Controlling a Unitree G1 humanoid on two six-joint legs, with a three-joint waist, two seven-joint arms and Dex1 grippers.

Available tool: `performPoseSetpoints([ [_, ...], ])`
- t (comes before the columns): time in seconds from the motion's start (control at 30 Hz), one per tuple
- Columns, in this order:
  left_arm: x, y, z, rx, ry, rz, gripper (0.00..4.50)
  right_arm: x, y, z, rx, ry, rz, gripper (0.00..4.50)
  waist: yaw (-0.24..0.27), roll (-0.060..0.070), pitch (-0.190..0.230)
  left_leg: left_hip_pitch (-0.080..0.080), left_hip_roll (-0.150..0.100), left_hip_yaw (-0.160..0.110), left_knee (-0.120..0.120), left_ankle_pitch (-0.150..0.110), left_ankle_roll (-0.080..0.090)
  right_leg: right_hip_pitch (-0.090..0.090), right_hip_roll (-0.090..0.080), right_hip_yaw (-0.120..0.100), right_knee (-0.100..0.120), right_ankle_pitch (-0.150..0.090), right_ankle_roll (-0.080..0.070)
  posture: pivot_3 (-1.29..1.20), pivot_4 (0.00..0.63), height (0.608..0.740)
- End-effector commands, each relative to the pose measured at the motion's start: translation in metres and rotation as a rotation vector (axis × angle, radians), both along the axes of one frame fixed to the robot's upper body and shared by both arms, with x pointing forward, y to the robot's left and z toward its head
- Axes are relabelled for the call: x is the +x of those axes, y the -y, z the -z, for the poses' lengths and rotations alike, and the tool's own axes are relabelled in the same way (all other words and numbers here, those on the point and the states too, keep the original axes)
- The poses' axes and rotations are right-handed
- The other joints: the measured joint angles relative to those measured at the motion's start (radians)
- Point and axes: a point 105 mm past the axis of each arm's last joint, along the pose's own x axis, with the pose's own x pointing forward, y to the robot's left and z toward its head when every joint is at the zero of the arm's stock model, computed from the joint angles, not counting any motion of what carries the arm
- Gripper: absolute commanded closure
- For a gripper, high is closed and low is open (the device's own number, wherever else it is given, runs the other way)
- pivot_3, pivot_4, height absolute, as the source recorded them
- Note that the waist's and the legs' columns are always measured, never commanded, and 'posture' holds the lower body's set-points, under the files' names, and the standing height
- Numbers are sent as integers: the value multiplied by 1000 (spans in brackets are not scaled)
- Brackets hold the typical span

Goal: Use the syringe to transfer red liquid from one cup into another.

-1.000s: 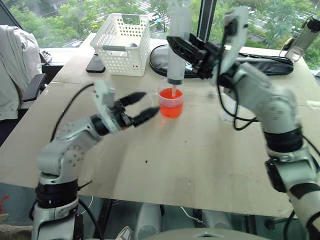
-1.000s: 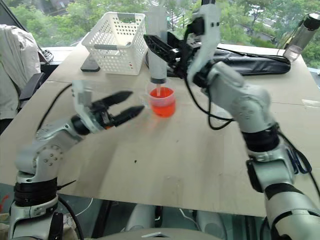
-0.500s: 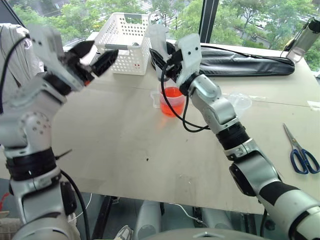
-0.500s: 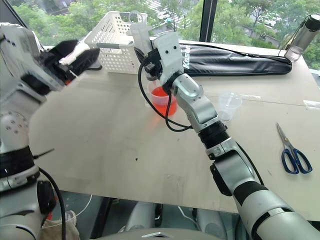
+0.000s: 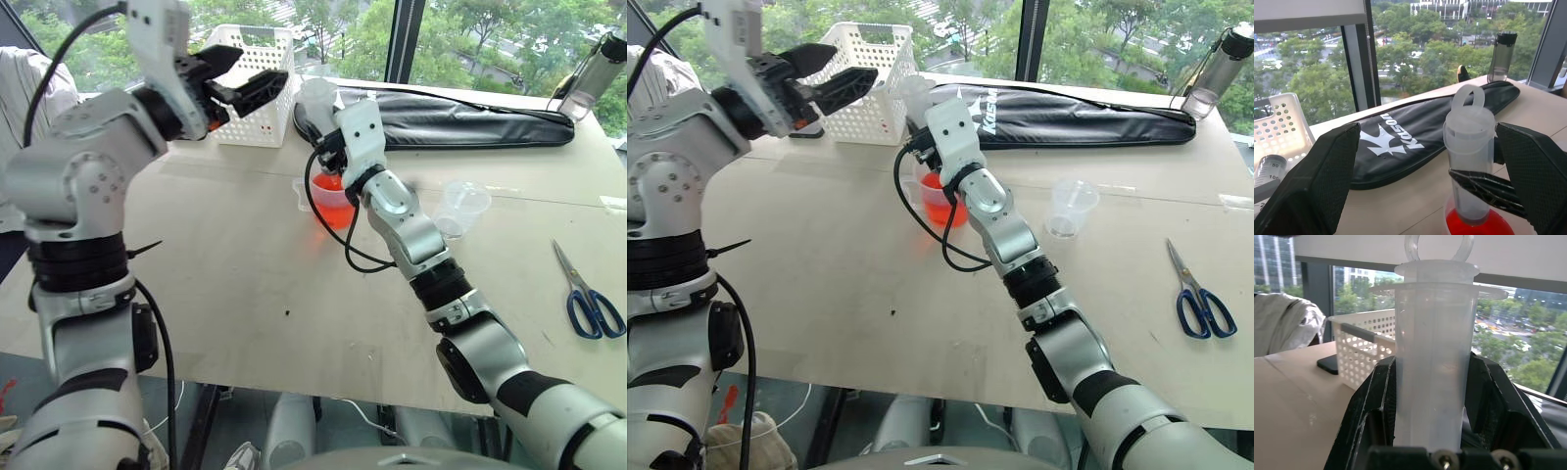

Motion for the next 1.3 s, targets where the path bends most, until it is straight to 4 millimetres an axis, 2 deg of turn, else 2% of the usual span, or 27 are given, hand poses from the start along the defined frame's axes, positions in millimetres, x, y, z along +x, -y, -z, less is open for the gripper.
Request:
performPoseSetpoints([
  [0.03,6,-1,-10,22,55,-72,0,-9,-3,-22,51,67,11,2970,-1,0,0,0,0,0,0,0,0,0,0,0,0,0,0,0,150,724],
  [0.4,15,23,-13,-37,45,-53,0,-14,-7,-14,47,55,33,2971,3,0,0,-1,-1,0,1,0,0,0,-1,0,0,0,0,0,150,724],
  [0.93,31,35,-6,5,39,-115,0,-20,-9,-4,70,28,19,2971,2,0,0,-1,-1,0,0,0,0,0,-1,0,0,0,0,0,150,724],
  [1.03,32,39,-4,33,44,-103,691,-21,-10,-3,80,24,9,2971,2,0,0,-1,-1,0,0,0,0,0,0,0,0,0,0,0,150,724],
  [1.07,32,41,-3,40,47,-93,1239,-22,-10,-3,81,23,6,2972,2,0,0,-1,-1,0,0,0,0,0,0,0,0,0,0,0,150,724],
  [1.3,28,53,-4,84,88,-15,4257,-23,-13,-2,89,18,-14,2984,1,0,0,-1,-1,0,0,0,0,0,0,0,0,0,0,0,150,724],
])
